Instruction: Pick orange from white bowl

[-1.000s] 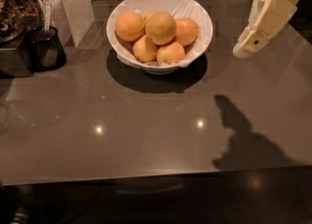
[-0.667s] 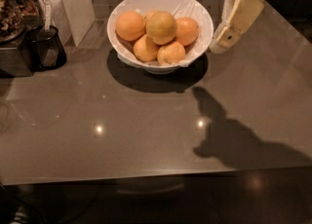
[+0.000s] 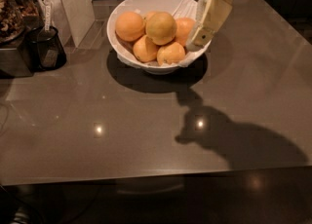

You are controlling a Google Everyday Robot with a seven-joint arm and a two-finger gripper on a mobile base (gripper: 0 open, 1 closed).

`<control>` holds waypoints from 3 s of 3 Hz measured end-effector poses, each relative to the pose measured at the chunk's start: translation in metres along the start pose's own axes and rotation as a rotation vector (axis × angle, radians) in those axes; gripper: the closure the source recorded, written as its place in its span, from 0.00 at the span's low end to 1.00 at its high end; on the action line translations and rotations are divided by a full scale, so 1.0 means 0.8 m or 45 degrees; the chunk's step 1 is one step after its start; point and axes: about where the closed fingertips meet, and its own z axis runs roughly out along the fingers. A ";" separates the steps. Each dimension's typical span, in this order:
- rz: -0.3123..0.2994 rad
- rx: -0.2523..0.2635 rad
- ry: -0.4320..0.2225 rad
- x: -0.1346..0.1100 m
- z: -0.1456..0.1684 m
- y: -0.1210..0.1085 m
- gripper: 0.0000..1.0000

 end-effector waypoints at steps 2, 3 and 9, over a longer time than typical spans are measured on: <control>-0.102 0.014 -0.128 -0.028 0.042 -0.069 0.00; -0.110 0.033 -0.143 -0.036 0.037 -0.076 0.00; 0.047 -0.092 -0.193 0.051 0.167 -0.102 0.00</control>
Offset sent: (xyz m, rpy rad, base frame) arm 0.1052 0.0602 0.0279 0.0965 -0.1102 0.1729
